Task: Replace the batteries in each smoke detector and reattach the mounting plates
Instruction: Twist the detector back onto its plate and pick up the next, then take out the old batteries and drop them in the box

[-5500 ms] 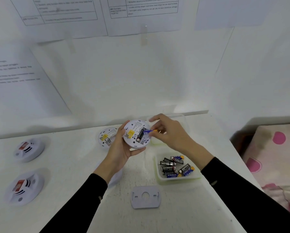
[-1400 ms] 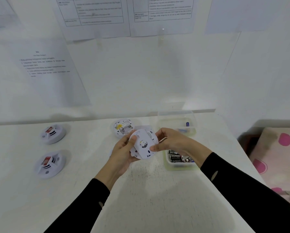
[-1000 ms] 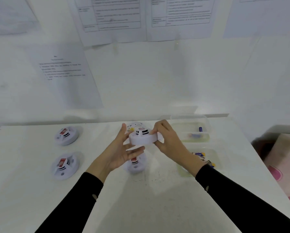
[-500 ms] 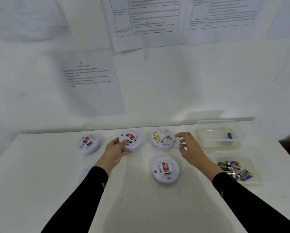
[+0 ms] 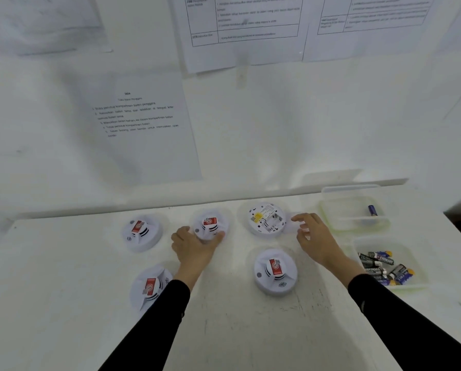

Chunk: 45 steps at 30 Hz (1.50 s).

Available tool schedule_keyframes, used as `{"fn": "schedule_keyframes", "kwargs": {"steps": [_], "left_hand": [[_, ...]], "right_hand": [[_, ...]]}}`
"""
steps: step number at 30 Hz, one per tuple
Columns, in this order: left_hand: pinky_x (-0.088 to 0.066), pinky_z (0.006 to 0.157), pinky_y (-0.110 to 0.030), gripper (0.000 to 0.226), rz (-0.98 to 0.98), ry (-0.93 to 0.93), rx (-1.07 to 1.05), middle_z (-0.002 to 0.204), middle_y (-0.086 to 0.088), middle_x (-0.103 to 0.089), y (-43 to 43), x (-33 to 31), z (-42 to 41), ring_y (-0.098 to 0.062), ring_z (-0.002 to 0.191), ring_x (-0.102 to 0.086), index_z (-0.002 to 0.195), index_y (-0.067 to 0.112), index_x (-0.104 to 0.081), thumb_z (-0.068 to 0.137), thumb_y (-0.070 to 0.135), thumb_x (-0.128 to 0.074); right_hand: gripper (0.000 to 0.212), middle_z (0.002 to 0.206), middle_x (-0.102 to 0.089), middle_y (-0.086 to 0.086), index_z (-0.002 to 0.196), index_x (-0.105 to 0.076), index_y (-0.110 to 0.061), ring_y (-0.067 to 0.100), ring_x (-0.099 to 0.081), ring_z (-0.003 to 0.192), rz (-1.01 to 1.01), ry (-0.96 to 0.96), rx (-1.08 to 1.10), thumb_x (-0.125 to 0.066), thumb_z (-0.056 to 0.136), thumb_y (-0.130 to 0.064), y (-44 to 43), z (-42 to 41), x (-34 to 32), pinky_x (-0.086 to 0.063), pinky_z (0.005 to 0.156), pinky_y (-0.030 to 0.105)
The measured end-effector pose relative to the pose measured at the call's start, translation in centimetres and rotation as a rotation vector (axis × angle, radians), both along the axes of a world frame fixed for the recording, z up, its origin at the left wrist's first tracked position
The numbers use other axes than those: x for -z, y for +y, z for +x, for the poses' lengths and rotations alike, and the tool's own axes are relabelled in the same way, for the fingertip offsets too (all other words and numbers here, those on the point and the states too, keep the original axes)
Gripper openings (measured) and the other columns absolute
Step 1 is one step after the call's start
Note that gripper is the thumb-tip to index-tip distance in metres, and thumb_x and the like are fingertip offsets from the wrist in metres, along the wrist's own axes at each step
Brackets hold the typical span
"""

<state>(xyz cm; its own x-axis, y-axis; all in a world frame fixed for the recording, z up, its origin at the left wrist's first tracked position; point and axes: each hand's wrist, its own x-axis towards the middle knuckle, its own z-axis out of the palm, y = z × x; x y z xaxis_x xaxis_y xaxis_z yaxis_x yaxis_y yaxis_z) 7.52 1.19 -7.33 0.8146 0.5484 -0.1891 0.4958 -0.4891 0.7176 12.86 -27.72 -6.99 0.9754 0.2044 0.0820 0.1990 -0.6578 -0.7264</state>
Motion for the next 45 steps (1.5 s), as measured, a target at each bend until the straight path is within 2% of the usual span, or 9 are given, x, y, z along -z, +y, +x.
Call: {"fn": "schedule_keyframes", "kwargs": {"steps": [4,8,13,19,26,30,34,39,45], "left_hand": [[-0.021,0.119,-0.044,0.12,-0.051,-0.024,0.171,0.16,-0.007,-0.024,0.7,0.2,0.6,-0.029,0.145,-0.025,0.157,0.012,-0.006,0.071,0.032,-0.087],[-0.02,0.117,-0.045,0.115,-0.013,-0.079,0.071,0.156,-0.007,-0.032,0.0,0.6,0.1,-0.031,0.144,-0.027,0.156,0.012,-0.016,0.07,0.038,-0.088],[-0.021,0.116,-0.046,0.131,0.047,-0.079,-0.059,0.153,-0.012,-0.031,-1.8,0.5,-0.3,-0.034,0.143,-0.024,0.155,0.008,-0.015,0.058,0.057,-0.089],[-0.018,0.117,-0.048,0.118,-0.014,-0.137,-0.031,0.155,-0.007,-0.034,-1.7,1.0,-0.6,-0.032,0.142,-0.029,0.157,0.012,-0.009,0.067,0.024,-0.085],[-0.016,0.119,-0.049,0.115,0.018,-0.222,-0.112,0.158,-0.008,-0.029,-2.8,0.2,-0.6,-0.031,0.147,-0.023,0.155,0.011,-0.017,0.065,0.025,-0.087],[-0.011,0.122,-0.04,0.111,0.048,-0.43,0.2,0.163,-0.006,-0.016,-5.5,-0.9,0.1,-0.022,0.151,-0.013,0.153,0.018,-0.016,0.066,0.046,-0.079],[-0.019,0.122,-0.037,0.121,-0.087,-0.189,0.453,0.161,-0.003,-0.019,-8.8,-2.5,2.7,-0.019,0.149,-0.016,0.156,0.017,-0.012,0.067,0.041,-0.09],[-0.018,0.12,-0.039,0.127,0.051,-0.005,0.547,0.161,-0.008,-0.021,-11.0,-2.4,5.3,-0.028,0.148,-0.017,0.157,0.01,-0.01,0.065,0.049,-0.088],[-0.024,0.117,-0.04,0.117,0.002,-0.129,0.41,0.154,-0.01,-0.032,-12.1,-3.2,5.7,-0.028,0.143,-0.029,0.155,0.011,-0.02,0.066,0.045,-0.089]], "right_hand": [[0.046,0.127,-0.054,0.004,0.128,-0.05,-0.013,0.022,-0.054,0.117,-0.026,0.017,0.028,-0.044,0.087,0.009,-0.1,0.4,-0.1,-0.038,0.094,0.023],[0.06,0.143,-0.049,0.006,0.148,-0.028,-0.015,0.027,-0.055,0.117,-0.056,0.157,0.068,-0.049,0.093,-0.004,-0.3,1.0,-0.4,-0.037,0.093,0.024],[0.057,0.142,-0.046,0.011,0.146,-0.033,-0.011,0.026,-0.047,0.124,-0.196,0.111,0.027,-0.05,0.091,-0.004,-0.5,1.8,-0.8,-0.039,0.1,0.032],[0.058,0.146,-0.041,0.007,0.143,-0.037,-0.011,0.023,-0.035,0.136,-0.307,0.139,-0.096,-0.053,0.088,-0.004,-1.0,2.4,-0.8,-0.033,0.108,0.032],[0.051,0.14,-0.043,0.006,0.139,-0.042,-0.011,0.023,-0.047,0.123,-0.373,0.063,-0.12,-0.053,0.089,-0.009,-1.5,2.0,-0.5,-0.04,0.095,0.028],[0.052,0.138,-0.043,0.007,0.14,-0.041,-0.011,0.024,-0.05,0.119,-0.5,0.028,-0.162,-0.054,0.09,-0.017,-1.7,1.4,-0.7,-0.043,0.095,0.031],[0.056,0.145,-0.039,0.013,0.14,-0.042,-0.013,0.031,-0.046,0.125,-0.612,0.005,-0.187,-0.057,0.088,-0.028,-2.1,0.2,-0.8,-0.037,0.105,0.035],[0.058,0.125,-0.054,0.008,0.134,-0.045,-0.014,0.028,-0.048,0.113,-0.693,-0.009,-0.2,-0.057,0.083,-0.037,-3.2,-1.4,-1.6,-0.037,0.098,0.034],[0.056,0.128,-0.054,0.0,0.134,-0.041,-0.021,0.022,-0.048,0.117,-0.722,-0.148,-0.326,-0.055,0.082,-0.035,-6.2,-5.0,-4.7,-0.029,0.105,0.033]]}}
